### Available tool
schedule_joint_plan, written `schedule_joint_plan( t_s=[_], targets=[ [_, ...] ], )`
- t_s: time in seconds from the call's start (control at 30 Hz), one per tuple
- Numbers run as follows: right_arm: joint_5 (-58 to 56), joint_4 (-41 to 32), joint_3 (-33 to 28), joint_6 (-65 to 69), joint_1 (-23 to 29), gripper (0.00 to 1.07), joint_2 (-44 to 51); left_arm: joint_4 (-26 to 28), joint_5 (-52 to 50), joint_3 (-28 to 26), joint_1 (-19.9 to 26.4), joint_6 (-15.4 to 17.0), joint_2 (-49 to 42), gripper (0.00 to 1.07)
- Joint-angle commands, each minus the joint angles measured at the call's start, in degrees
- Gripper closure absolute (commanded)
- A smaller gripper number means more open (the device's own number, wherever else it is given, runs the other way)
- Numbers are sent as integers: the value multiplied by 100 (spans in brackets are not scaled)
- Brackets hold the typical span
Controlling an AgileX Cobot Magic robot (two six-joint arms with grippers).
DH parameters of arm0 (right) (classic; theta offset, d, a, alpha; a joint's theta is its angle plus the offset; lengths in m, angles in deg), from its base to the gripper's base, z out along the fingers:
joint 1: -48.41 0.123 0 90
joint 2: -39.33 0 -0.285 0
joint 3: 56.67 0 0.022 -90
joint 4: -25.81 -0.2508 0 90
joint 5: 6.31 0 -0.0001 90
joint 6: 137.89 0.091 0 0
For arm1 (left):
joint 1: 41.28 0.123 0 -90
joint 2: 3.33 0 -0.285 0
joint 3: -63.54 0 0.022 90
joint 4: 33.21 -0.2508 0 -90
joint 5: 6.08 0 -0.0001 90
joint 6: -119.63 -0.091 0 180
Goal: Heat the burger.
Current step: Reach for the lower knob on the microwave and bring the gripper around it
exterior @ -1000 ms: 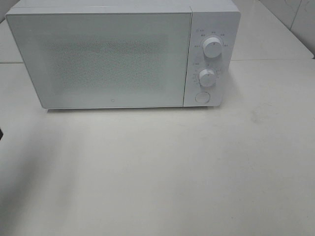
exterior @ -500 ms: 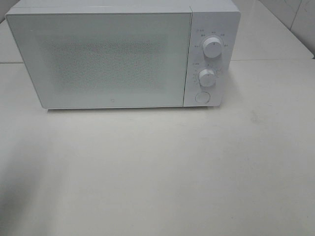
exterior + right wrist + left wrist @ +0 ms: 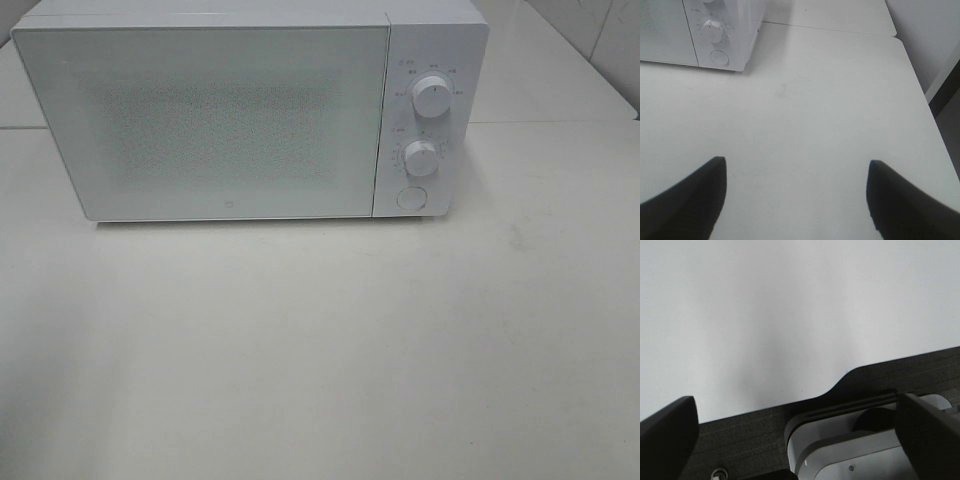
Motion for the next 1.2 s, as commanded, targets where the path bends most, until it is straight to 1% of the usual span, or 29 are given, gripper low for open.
schedule_joint_plan(
  t_s=[0.03, 0.1, 0.13, 0.17, 0.2, 0.23, 0.27, 0.3, 0.33, 0.37, 0.4, 0.43, 0.47, 0.5, 0.53, 0.57, 0.6, 0.63, 0.67, 0.7, 0.73, 0.77, 0.8, 0.83, 1.2],
  targets=[
    [-6, 11, 6, 0, -34, 32, 149, -17, 11, 52, -6, 6, -298, 7],
    [-6, 11, 6, 0, -34, 32, 149, 11, 6, 46, -6, 6, -728, 7],
    [-6, 11, 6, 0, -34, 32, 149, 11, 6, 46, -6, 6, -728, 7],
    [-6, 11, 6, 0, -34, 32, 149, 46, 0, 46, -6, 6, -1037, 7],
    [-6, 11, 6, 0, -34, 32, 149, 46, 0, 46, -6, 6, -1037, 7],
    [-6, 11, 6, 0, -34, 32, 149, 57, 0, 46, -6, 6, -1232, 7],
    [-6, 11, 6, 0, -34, 32, 149, 52, 0, 46, -6, 6, -1616, 7],
    [-6, 11, 6, 0, -34, 32, 149, 52, 0, 46, -6, 6, -1616, 7],
    [-6, 11, 6, 0, -34, 32, 149, 52, 0, 46, -6, 6, -1845, 7],
    [-6, 11, 6, 0, -34, 32, 149, 52, 0, 46, -6, 6, -2320, 7],
    [-6, 11, 6, 0, -34, 32, 149, 52, 0, 46, -6, 6, -2320, 7],
    [-6, 11, 6, 0, -34, 32, 149, 52, 0, 46, 0, 0, -2739, 7],
    [-6, 11, 6, 0, -34, 32, 149, 52, 0, 46, 0, 0, -2739, 7],
    [-6, 11, 6, 0, -34, 32, 149, 52, 0, 46, 0, 0, -2899, 7],
    [-6, 11, 6, 0, -34, 32, 149, 46, 0, 46, 0, 0, -3266, 7],
    [-6, 11, 6, 0, -34, 32, 149, 46, 0, 46, 0, 0, -3266, 7],
    [-6, 11, 6, 0, -34, 32, 149, 46, 0, 46, 17, 0, -3415, 7],
    [-6, 11, 6, 0, -34, 32, 149, 40, 0, 46, 172, 0, -3627, 7],
    [-6, 11, 6, 0, -34, 32, 149, 40, 0, 46, 172, 0, -3627, 7],
    [-6, 11, 6, 0, -34, 32, 149, 40, 0, 46, 315, 0, -3724, 7],
    [-6, 11, 6, 0, -34, 32, 149, 40, 0, 46, 659, 0, -3850, 7],
    [-6, 11, 6, 0, -34, 32, 149, 40, 0, 46, 659, 0, -3850, 7],
    [-6, 11, 6, 0, -34, 32, 149, 40, 0, 46, 940, 0, -3999, 7],
    [-6, 11, 6, 0, -34, 32, 149, 40, -6, 46, 1026, 0, -4085, 7],
    [-6, 11, 6, 0, -34, 32, 143, 34, -6, 52, 1054, 6, -4171, 7]
  ],
)
